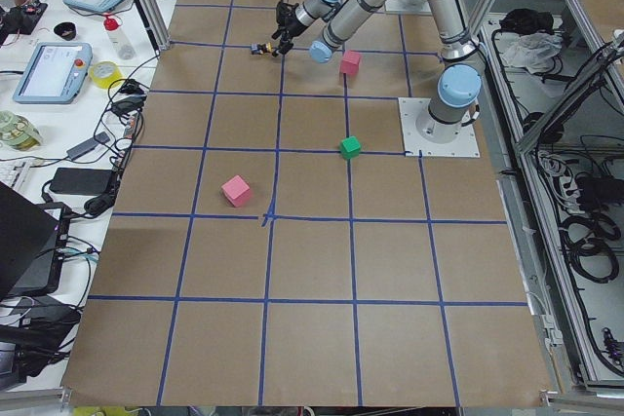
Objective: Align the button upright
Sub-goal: 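Grasp the button's yellow cap end with the left gripper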
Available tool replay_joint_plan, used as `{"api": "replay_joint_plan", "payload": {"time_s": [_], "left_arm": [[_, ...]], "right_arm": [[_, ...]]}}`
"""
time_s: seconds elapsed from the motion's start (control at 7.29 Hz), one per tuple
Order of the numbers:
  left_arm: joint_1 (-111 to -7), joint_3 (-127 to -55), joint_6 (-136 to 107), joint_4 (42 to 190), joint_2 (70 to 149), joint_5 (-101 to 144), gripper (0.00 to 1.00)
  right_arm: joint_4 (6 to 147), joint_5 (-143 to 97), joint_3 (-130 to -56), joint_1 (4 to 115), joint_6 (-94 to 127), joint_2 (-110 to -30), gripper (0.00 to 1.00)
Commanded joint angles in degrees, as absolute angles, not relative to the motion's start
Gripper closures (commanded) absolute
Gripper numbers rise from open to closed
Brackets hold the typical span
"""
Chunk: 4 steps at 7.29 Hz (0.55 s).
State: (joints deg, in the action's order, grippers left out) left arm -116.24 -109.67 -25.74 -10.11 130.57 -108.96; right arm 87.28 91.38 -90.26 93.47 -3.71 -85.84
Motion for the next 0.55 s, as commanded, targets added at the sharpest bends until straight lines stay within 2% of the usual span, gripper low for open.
{"api": "replay_joint_plan", "payload": {"time_s": [0.0, 0.14, 0.27, 0.41], "left_arm": [[-116.37, -109.25, -25.66, -10.28, 131.74, -109.07, 0.07], [-116.37, -109.25, -25.66, -10.28, 131.84, -109.07, 0.12], [-116.37, -109.25, -25.66, -10.28, 131.84, -109.07, 0.25], [-116.45, -109.34, -25.66, -10.28, 131.84, -109.07, 0.43]], "right_arm": [[87.36, 91.32, -90.35, 93.52, -3.69, -85.78, 0.00], [87.36, 91.32, -90.35, 93.52, -3.69, -85.69, 0.00], [87.45, 91.49, -90.35, 93.52, -3.87, -85.61, 0.00], [87.45, 91.49, -90.35, 93.52, -3.69, -85.61, 0.00]]}}
